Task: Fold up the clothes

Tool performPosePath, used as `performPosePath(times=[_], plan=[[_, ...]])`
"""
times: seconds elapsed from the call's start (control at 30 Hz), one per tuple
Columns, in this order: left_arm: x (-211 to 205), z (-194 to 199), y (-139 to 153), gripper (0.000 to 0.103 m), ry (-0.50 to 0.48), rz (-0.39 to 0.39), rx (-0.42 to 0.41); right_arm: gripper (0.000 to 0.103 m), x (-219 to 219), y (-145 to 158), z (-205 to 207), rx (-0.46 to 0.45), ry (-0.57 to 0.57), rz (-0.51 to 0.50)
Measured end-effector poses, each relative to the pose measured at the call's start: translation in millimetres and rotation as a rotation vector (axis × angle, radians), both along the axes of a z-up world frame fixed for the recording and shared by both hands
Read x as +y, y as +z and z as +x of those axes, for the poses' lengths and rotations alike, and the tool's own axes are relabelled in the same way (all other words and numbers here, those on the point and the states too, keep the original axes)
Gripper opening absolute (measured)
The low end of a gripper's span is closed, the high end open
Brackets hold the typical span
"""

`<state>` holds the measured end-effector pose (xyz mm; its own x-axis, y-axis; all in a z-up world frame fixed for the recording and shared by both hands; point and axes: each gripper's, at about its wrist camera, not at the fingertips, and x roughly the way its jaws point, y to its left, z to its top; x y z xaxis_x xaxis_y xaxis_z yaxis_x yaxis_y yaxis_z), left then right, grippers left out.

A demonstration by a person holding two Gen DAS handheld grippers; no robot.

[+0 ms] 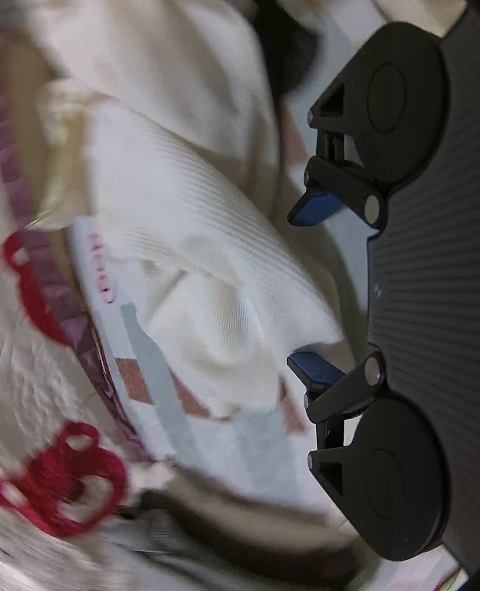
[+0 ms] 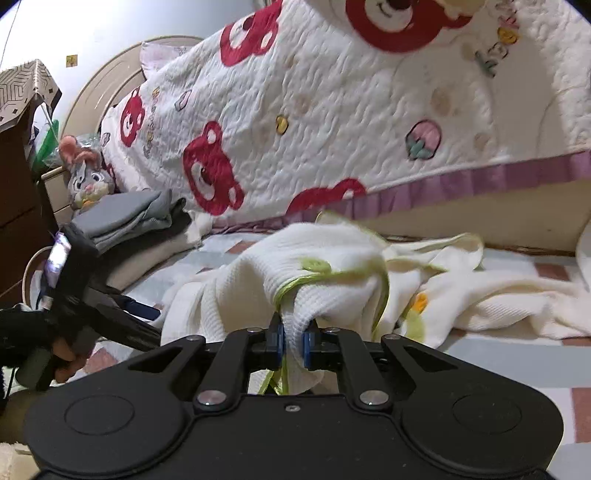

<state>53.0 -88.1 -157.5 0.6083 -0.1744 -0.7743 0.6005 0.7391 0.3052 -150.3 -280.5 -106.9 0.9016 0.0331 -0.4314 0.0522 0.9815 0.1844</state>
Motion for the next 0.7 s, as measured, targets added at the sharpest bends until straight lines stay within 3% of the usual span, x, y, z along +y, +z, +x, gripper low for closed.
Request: performPosePath(times=[0.07, 0.13, 0.3, 0.37, 0.5, 0.57, 0.7], plan=[[-11, 2, 1, 0.007, -0.026, 0.106, -0.051, 0.011, -3, 5, -7, 0.004, -0.007, 0.03], [-10, 6, 19, 0.006, -0.025, 0.097, -0.072, 0.011, -5, 12, -20, 0.01, -0.006, 0.066], [0, 20, 92, 0.006, -0.033, 0.06, -0.254, 0.011, -10, 16, -49, 0.044, -0.018, 0.089], [3, 33, 119, 0.006, -0.001, 0.035, -0.286, 0.011, -14, 15, -53, 0.066, -0.028, 0.098], [0, 57, 146, 0.006, 0.017, 0.053, -0.338, 0.011, -16, 11, -53, 0.087, -0.017, 0.15], [3, 72, 163, 0.006, 0.068, 0.009, -0.355, 0.011, -15, 15, -55, 0.088, -0.015, 0.165], [25, 140, 218, 0.006, 0.252, -0.172, -0.334, 0.011, -15, 31, -58, 0.072, -0.008, 0.14]])
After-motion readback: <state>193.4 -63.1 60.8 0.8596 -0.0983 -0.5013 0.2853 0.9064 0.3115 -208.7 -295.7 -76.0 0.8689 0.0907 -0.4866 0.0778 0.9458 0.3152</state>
